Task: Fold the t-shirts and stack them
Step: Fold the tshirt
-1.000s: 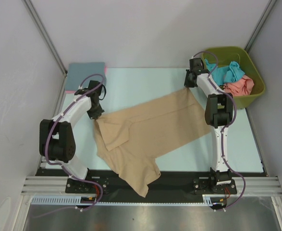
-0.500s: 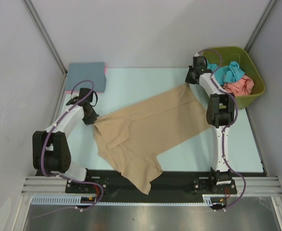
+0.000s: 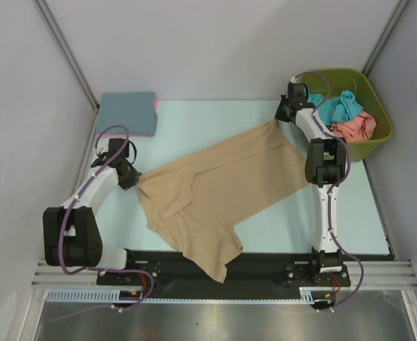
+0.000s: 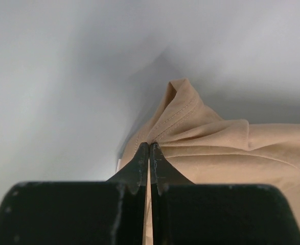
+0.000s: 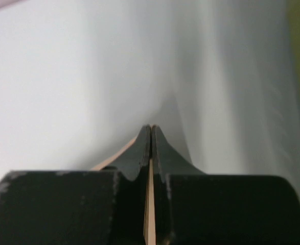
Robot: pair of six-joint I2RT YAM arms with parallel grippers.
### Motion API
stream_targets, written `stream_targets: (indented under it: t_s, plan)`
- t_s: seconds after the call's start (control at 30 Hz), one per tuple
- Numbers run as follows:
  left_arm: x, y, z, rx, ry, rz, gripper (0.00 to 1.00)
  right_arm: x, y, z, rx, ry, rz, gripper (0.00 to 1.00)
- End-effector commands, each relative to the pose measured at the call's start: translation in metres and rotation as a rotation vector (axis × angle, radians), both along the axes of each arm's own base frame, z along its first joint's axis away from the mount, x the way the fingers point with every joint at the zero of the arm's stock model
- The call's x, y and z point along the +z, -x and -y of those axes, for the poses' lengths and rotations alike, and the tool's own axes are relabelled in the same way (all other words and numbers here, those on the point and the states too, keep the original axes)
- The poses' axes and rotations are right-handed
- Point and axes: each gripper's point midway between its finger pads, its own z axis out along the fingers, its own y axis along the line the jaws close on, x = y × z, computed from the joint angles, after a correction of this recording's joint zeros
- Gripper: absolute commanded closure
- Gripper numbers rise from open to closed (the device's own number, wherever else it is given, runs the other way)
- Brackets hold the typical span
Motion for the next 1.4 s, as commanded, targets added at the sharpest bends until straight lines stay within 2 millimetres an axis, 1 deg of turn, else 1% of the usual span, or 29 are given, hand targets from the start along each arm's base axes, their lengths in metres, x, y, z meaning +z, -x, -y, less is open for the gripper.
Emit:
stream_targets:
  t_s: [0.0,0.07,0.1,0.17,0.2,0.27,0.3,0.33,0.37,0.4,0.43,0.47,0.5,0.57,0.6,0.67,0.7,0.73,0.77,0.8,0.83,0.87,0.9,0.93,1.0,1.07,1.17,1.23,1.37]
  plan:
    - [0.014,-0.015,-0.010,0.041,0.017,0.072,1.00,0.011,-0.022,0.021,-0.046,0.024,0.074,1.00]
    - [0.023,-0.028,-0.004,0.006,0.044,0.122,0.99,0.007,-0.020,0.021,-0.041,0.031,0.059,1.00]
    - [0.032,-0.036,-0.001,-0.009,0.059,0.152,1.00,0.009,-0.021,0.020,-0.034,0.038,0.064,1.00]
    - [0.040,-0.042,0.006,-0.014,0.094,0.177,1.00,0.011,-0.021,0.019,-0.024,0.053,0.070,1.00]
    - [0.046,-0.047,0.006,-0.012,0.100,0.199,0.97,0.014,-0.022,0.019,-0.016,0.069,0.075,1.00]
    - [0.045,-0.055,0.005,-0.017,0.100,0.206,0.92,0.014,-0.022,0.018,-0.017,0.072,0.075,1.00]
    - [0.050,-0.063,0.004,-0.019,0.093,0.216,0.92,0.013,-0.022,0.018,-0.022,0.068,0.075,1.00]
    - [0.050,-0.067,0.002,-0.034,0.076,0.206,0.91,0.014,-0.022,0.017,-0.020,0.065,0.078,1.00]
    - [0.043,-0.073,0.000,-0.041,0.063,0.184,0.90,0.015,-0.023,0.016,-0.020,0.063,0.082,1.00]
    - [0.048,-0.080,-0.003,-0.047,0.048,0.198,0.83,0.014,-0.024,0.018,-0.023,0.068,0.084,1.00]
    - [0.046,-0.082,-0.006,-0.061,0.030,0.192,0.77,0.014,-0.025,0.015,-0.020,0.067,0.086,1.00]
    - [0.042,-0.085,-0.008,-0.068,0.017,0.181,0.73,0.015,-0.025,0.014,-0.017,0.065,0.089,1.00]
    - [0.045,-0.088,-0.010,-0.079,0.005,0.184,0.63,0.013,-0.025,0.014,-0.019,0.062,0.086,1.00]
    - [0.047,-0.089,-0.012,-0.125,-0.027,0.175,0.54,0.014,-0.026,0.013,-0.017,0.060,0.092,1.00]
    - [0.050,-0.089,-0.013,-0.142,-0.041,0.181,0.47,0.014,-0.027,0.014,-0.019,0.060,0.095,1.00]
    - [0.056,-0.097,-0.013,-0.233,-0.055,0.244,0.43,0.016,-0.028,0.012,-0.019,0.053,0.099,1.00]
    - [0.052,-0.098,0.002,-0.324,0.019,0.266,0.42,0.018,-0.028,0.010,-0.012,0.050,0.102,1.00]
    - [0.049,-0.101,-0.004,-0.368,0.016,0.272,0.42,0.018,-0.029,0.011,-0.009,0.050,0.104,1.00]
    - [0.041,-0.099,-0.003,-0.403,0.044,0.244,0.44,0.020,-0.028,0.010,-0.007,0.051,0.104,1.00]
    - [0.039,-0.101,-0.002,-0.425,0.052,0.235,0.46,0.021,-0.028,0.008,-0.004,0.050,0.104,1.00]
    - [0.025,-0.101,-0.005,-0.450,0.072,0.209,0.47,0.020,-0.027,0.008,-0.003,0.052,0.101,1.00]
    - [0.018,-0.100,-0.004,-0.458,0.101,0.188,0.49,0.019,-0.026,0.010,-0.004,0.052,0.096,1.00]
    - [0.018,-0.103,-0.008,-0.430,0.117,0.174,0.54,0.017,-0.025,0.009,-0.001,0.055,0.092,1.00]
    - [0.003,-0.099,-0.008,-0.408,0.144,0.117,0.53,0.017,-0.025,0.008,0.002,0.056,0.092,1.00]
    - [-0.001,-0.100,-0.002,-0.379,0.196,0.113,0.47,0.015,-0.024,0.008,0.002,0.056,0.087,1.00]
    - [-0.003,-0.102,0.009,-0.373,0.258,0.139,0.45,0.014,-0.023,0.007,0.005,0.058,0.083,1.00]
    - [-0.012,-0.101,0.015,-0.334,0.289,0.110,0.44,0.014,-0.022,0.004,0.011,0.060,0.083,1.00]
    - [-0.014,-0.104,0.019,-0.333,0.316,0.122,0.44,0.014,-0.022,0.001,0.016,0.061,0.085,1.00]
    - [-0.030,-0.104,0.017,-0.300,0.326,0.077,0.46,0.013,-0.022,-0.001,0.019,0.059,0.083,1.00]
